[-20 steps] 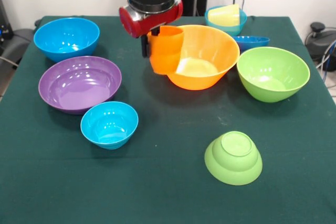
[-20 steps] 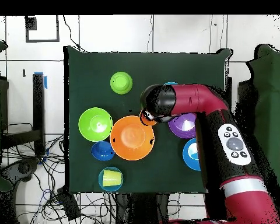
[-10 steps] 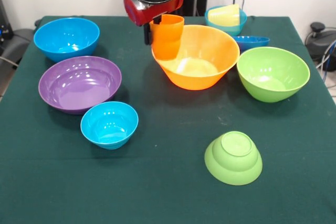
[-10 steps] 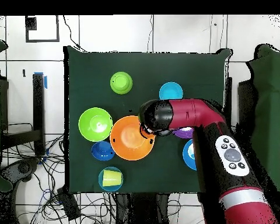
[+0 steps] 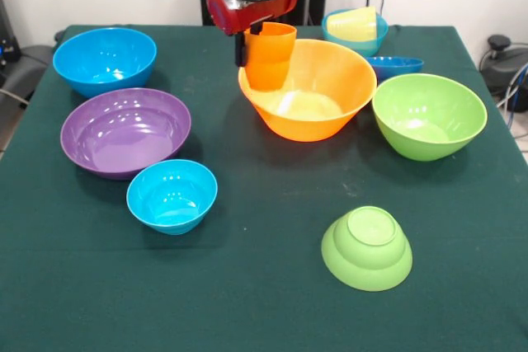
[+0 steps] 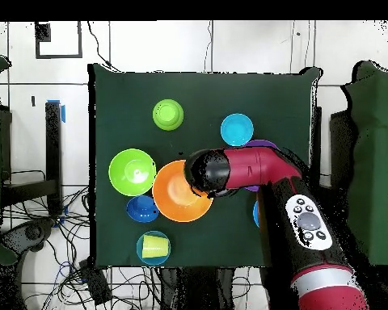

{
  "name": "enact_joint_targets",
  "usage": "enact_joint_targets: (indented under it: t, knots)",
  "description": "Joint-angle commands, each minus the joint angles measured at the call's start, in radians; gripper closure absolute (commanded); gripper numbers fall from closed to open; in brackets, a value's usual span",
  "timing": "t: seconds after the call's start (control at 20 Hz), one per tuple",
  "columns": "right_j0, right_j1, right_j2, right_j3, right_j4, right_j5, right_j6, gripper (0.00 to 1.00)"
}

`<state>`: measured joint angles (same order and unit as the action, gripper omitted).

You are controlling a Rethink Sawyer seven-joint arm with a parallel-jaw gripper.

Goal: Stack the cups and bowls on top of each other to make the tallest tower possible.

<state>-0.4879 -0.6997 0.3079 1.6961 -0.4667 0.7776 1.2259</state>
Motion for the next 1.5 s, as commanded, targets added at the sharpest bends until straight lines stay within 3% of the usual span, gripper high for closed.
enact_joint_targets:
  t: [0.05, 0.4, 0.9, 1.5]
  knots:
    - [0.054, 0.003, -0.041, 0.062, -0.041, -0.094, 0.179, 1.0]
    - [0.062, 0.009, -0.058, 0.075, -0.016, -0.097, 0.179, 1.0]
    - [0.078, 0.044, -0.07, 0.051, -0.032, -0.12, 0.166, 1.0]
    - [0.146, 0.067, -0.123, 0.07, -0.038, -0.228, 0.23, 1.0]
